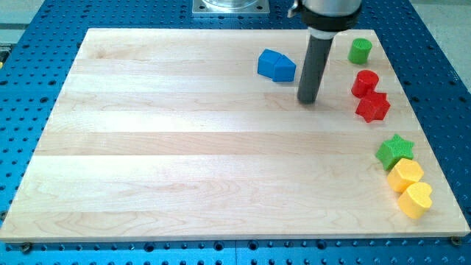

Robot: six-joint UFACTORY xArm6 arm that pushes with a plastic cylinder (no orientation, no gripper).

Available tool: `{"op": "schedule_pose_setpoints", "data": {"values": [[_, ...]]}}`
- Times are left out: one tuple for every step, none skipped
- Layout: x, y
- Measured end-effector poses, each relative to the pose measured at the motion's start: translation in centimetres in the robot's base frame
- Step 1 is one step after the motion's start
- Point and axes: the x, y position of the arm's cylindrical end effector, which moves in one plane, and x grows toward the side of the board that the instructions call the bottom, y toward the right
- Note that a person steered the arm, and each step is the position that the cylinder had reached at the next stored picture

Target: Push the triangle along with the cube to the top center of the board

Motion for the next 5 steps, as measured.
{"op": "schedule_pose_setpoints", "data": {"values": [[-3.3, -1.8], [-4.4, -6.8], [-4.8, -7.4], [-0.5, -4.3], [-4.1, -2.0]]}}
